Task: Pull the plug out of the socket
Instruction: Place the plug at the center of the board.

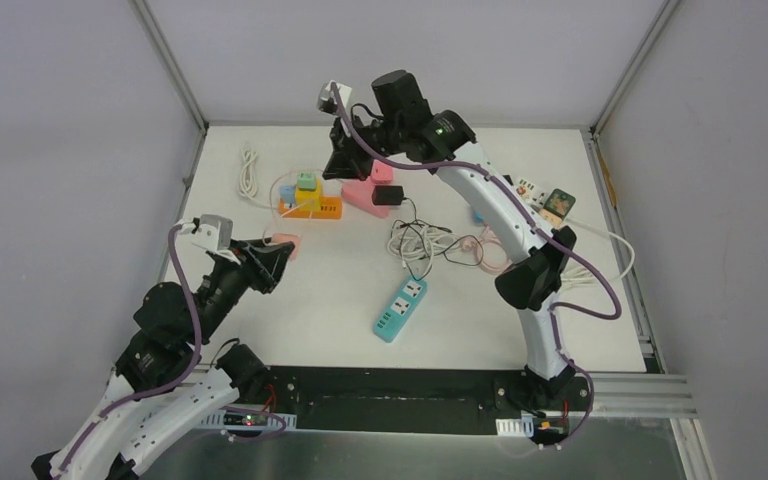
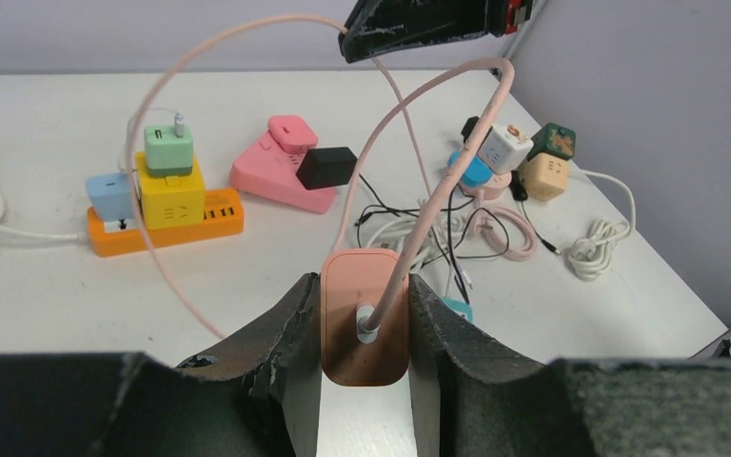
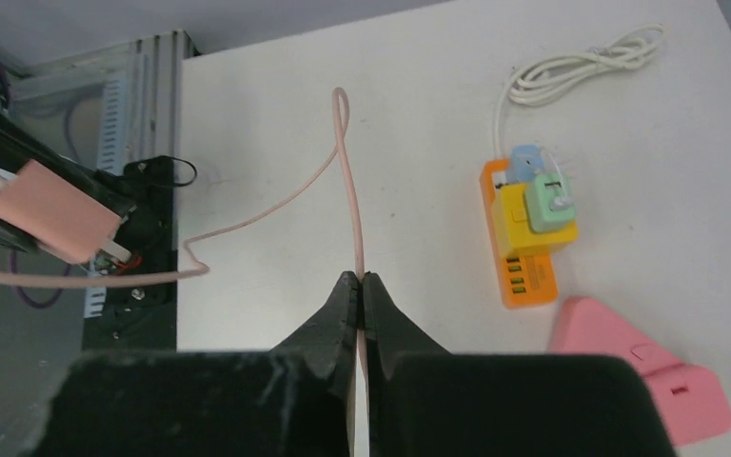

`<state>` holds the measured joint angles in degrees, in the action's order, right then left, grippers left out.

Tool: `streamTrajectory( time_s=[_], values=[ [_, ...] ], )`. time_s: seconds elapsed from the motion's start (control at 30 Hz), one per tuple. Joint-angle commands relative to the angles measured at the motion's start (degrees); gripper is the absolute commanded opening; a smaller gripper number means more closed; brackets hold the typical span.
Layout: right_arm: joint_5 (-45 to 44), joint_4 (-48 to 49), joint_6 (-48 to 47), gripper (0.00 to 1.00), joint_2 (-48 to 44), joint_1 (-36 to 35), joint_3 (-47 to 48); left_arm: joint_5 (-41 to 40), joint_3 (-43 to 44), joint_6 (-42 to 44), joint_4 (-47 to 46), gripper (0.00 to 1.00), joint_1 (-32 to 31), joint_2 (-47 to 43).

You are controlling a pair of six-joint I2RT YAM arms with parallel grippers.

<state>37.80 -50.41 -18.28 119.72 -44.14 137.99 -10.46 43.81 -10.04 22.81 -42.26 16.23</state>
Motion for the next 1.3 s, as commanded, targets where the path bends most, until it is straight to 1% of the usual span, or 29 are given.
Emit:
streamTrajectory(
  time_s=[0.0, 0.07, 0.13, 0.2, 0.27, 0.37, 0.43, 0.5, 0.6, 0.67, 0.77, 0.83, 0.9, 1.03, 1.1, 1.2, 1.27],
  values=[
    [6.2, 7.0, 9.8, 0.00, 2.5, -1.8, 0.8, 0.2, -1.6, -1.6, -2.0, 0.04, 0.5, 0.1],
    [3.5, 3.1, 4.0, 0.00, 4.5, -3.3, 1.2, 0.6, -2.3, -2.3, -2.2, 0.04, 0.6, 0.2],
    [-3.2, -3.0, -8.2, 0.00, 6.8, -5.0, 2.1, 1.1, -3.1, -3.0, -2.3, 0.04, 0.6, 0.2],
    [-6.7, -5.7, -17.2, 0.00, 9.2, -5.3, 1.0, 1.7, -3.8, -3.7, -2.3, 0.04, 0.6, -0.1],
    [-8.6, -6.3, -22.3, 0.00, 11.0, -5.3, -1.5, 2.0, -4.2, -3.9, -2.0, 0.04, 0.6, -0.6],
    [-10.4, -5.8, -26.2, 0.00, 12.8, -5.3, -3.9, 1.7, -4.3, -4.0, -1.3, 0.04, 0.6, -1.5],
    [-9.3, -5.9, -26.4, 0.00, 13.9, -5.3, -3.7, 1.8, -4.6, -4.1, -1.0, 0.04, 0.6, -1.8],
    [-5.2, -5.8, -25.7, 0.00, 14.4, -5.3, -3.4, 1.9, -4.9, -4.5, -1.0, 0.04, 0.6, -1.7],
    [-1.6, -4.8, -21.7, 0.00, 15.1, -5.1, -0.4, 2.3, -5.7, -5.7, -1.2, 0.04, 0.6, -1.2],
    [0.5, -1.8, -16.8, 0.00, 14.8, -4.5, 1.8, 2.8, -6.7, -6.7, -2.0, 0.04, 0.6, -0.7],
    [3.2, 4.1, -6.8, 0.00, 12.7, -3.5, 4.2, 3.1, -7.9, -7.9, -2.8, 0.04, 0.6, -0.6],
    [5.2, 5.4, -3.7, 0.00, 11.0, -3.2, 5.7, 3.0, -8.4, -8.4, -3.6, 0.04, 0.6, -0.6],
    [6.1, 5.0, -4.6, 0.00, 8.8, -3.2, 7.1, 3.2, -9.1, -8.9, -5.1, 0.04, 0.6, -0.2],
    [5.9, -0.7, -15.2, 0.00, 5.8, -3.0, 10.8, 4.6, -10.0, -10.6, -8.6, 0.04, 0.6, 2.4],
    [6.3, -1.7, -18.2, 0.00, 4.5, -2.7, 12.0, 5.3, -10.2, -11.4, -10.1, 0.04, 0.6, 3.3],
    [8.0, -0.4, -19.0, 0.00, 2.9, -2.4, 14.9, 5.9, -11.0, -13.1, -12.8, 0.04, 0.6, 3.7],
    [9.0, 2.2, -16.6, 0.00, 2.5, -2.4, 17.1, 6.0, -12.0, -14.1, -14.9, 0.04, 0.6, 3.6]
  ],
)
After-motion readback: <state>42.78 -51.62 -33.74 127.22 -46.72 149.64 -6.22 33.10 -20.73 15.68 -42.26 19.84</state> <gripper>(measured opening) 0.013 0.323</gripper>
